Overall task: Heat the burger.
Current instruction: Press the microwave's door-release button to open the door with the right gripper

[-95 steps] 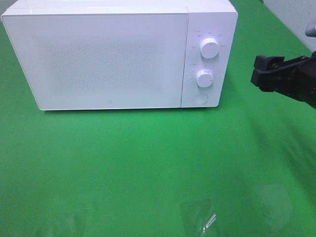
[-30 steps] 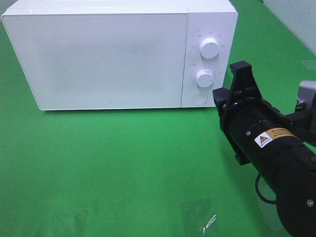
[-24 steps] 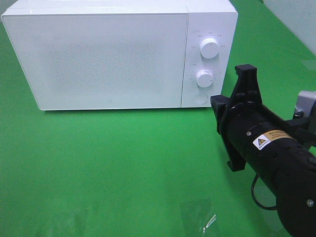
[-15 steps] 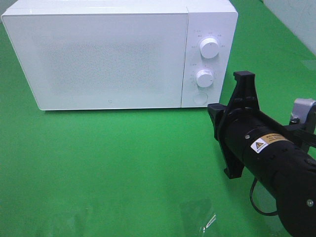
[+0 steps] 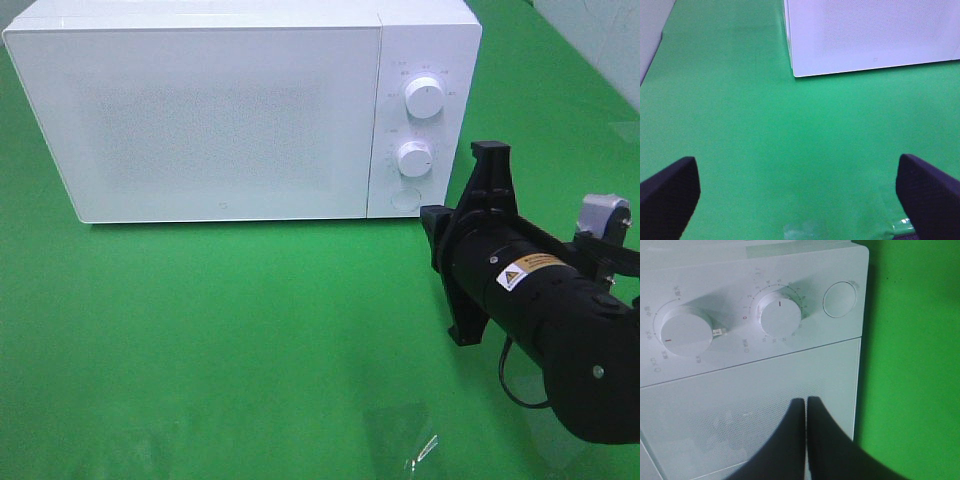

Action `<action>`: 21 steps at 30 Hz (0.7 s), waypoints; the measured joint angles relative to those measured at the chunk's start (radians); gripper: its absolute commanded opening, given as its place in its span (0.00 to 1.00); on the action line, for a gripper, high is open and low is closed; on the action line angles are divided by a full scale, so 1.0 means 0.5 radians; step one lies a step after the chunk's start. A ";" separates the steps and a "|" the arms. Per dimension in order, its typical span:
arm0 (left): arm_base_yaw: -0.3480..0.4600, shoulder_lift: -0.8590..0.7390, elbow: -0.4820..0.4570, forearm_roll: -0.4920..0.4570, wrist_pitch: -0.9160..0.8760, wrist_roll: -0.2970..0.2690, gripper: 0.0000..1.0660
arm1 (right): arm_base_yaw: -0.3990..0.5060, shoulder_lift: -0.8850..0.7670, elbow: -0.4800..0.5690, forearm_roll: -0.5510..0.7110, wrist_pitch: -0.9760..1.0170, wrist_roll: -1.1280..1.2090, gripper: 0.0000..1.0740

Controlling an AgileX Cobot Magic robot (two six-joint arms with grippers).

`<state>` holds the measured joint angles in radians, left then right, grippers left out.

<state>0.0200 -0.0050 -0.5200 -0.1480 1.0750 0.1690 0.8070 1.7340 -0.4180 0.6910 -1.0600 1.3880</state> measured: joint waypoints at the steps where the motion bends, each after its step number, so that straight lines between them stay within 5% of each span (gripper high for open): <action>1: 0.000 0.000 0.000 0.000 0.000 0.000 0.94 | -0.034 0.026 -0.030 -0.028 0.028 0.004 0.00; 21: 0.000 0.000 0.000 0.000 0.000 0.000 0.94 | -0.392 0.406 -0.410 -0.342 0.218 0.118 0.00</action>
<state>0.0200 -0.0050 -0.5200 -0.1480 1.0750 0.1690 0.6110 1.9370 -0.6230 0.5200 -0.9510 1.4470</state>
